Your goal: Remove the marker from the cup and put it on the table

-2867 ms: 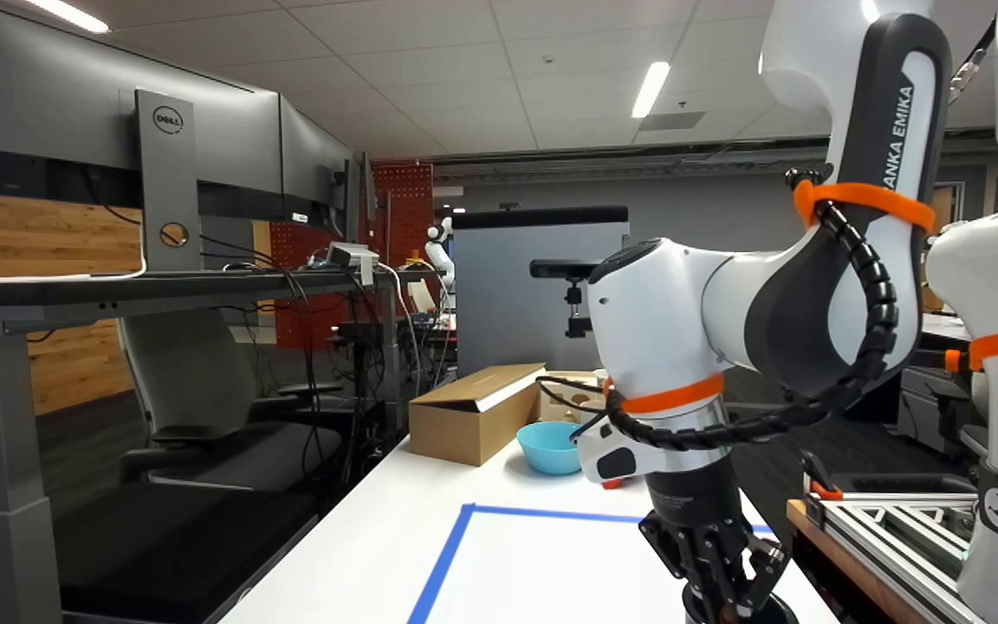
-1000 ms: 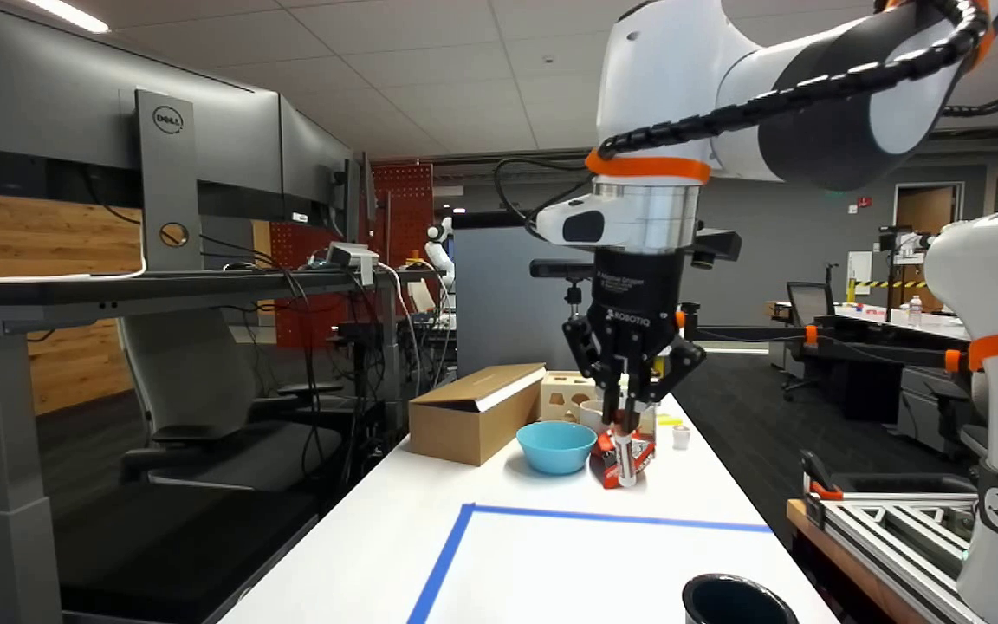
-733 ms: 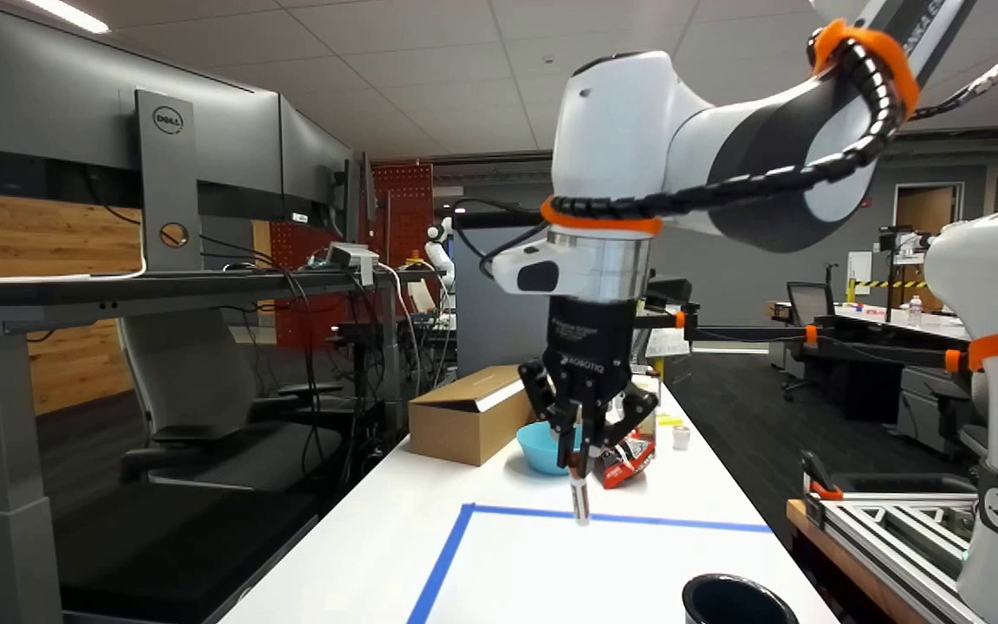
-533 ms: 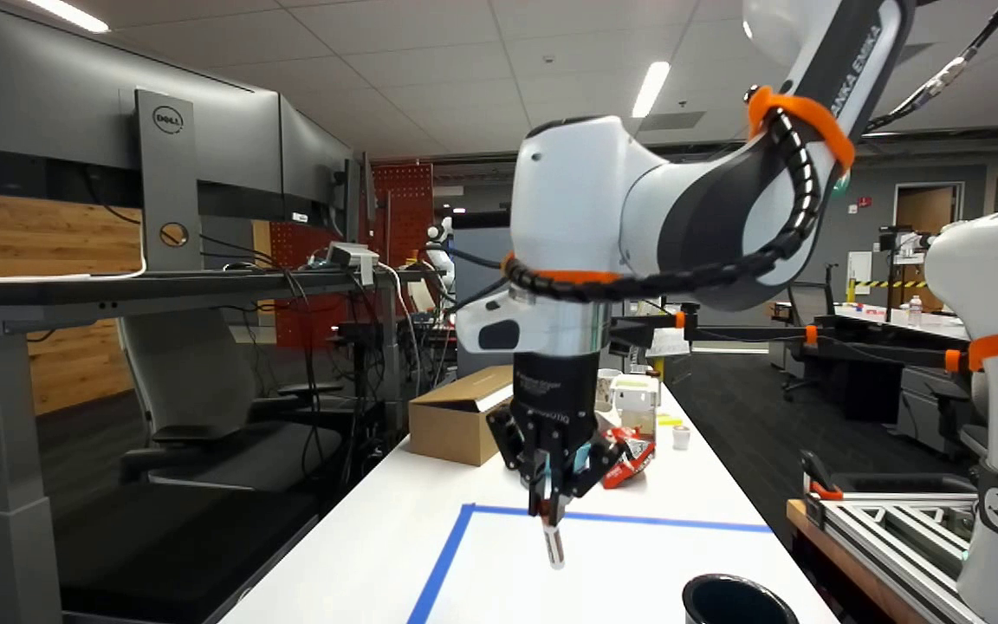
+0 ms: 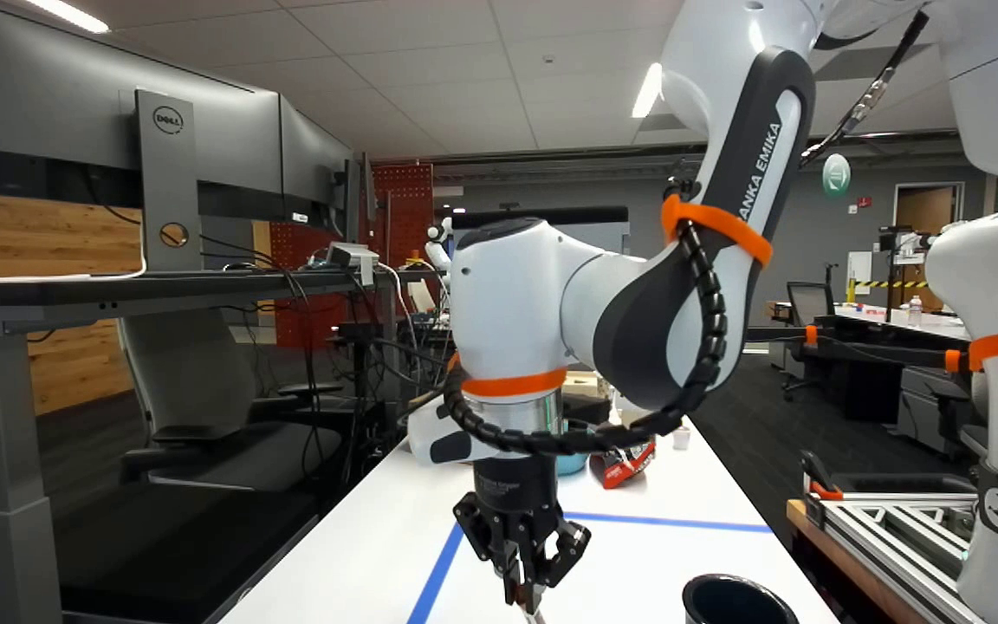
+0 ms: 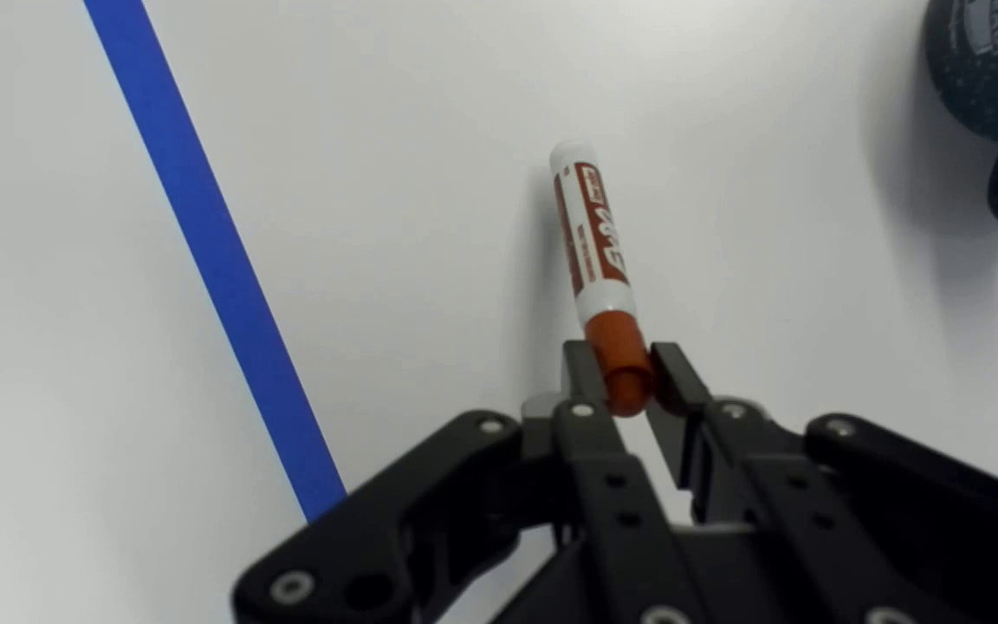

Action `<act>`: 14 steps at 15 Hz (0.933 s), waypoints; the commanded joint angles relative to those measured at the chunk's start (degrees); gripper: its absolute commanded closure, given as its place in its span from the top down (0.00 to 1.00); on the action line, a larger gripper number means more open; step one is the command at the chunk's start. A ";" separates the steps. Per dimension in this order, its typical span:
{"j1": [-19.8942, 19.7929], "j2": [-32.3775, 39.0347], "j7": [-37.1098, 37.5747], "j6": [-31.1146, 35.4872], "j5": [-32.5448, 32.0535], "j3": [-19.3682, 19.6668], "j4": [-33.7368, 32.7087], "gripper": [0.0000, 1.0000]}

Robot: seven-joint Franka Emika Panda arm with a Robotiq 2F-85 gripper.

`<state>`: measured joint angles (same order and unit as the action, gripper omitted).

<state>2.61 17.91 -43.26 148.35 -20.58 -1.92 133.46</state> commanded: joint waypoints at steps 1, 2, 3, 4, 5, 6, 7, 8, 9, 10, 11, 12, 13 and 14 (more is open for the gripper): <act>-1.15 3.94 -1.12 0.09 0.58 -1.77 -2.39 0.05; -1.19 4.65 -0.93 0.06 0.40 -1.88 -2.55 0.05; -1.24 5.38 -0.75 0.10 0.07 -1.86 -2.55 0.05; -1.36 6.04 -0.73 0.17 0.03 -1.93 -2.64 0.05; -1.32 6.70 -0.43 0.24 -0.38 -1.66 -2.64 0.05; -1.26 7.36 -0.15 0.21 -0.69 -1.45 -2.70 0.05; -1.36 8.01 -0.11 0.29 -0.69 -1.44 -2.75 0.05; -1.36 8.64 0.04 0.30 -0.79 -1.36 -2.90 0.05; -1.22 9.43 0.34 0.36 -1.11 -1.19 -3.09 0.05; -1.15 10.03 0.51 0.34 -1.31 -1.07 -3.21 0.05; -0.98 10.71 0.68 0.19 -1.54 -0.93 -3.54 0.44; -0.89 11.32 0.74 0.24 -1.67 -0.89 -3.90 0.45; -0.88 11.96 0.69 0.17 -1.50 -1.08 -4.40 0.52; -0.83 12.34 0.69 0.08 -1.47 -1.18 -4.83 0.59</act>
<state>1.77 28.15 -43.24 148.35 -20.74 -2.85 130.73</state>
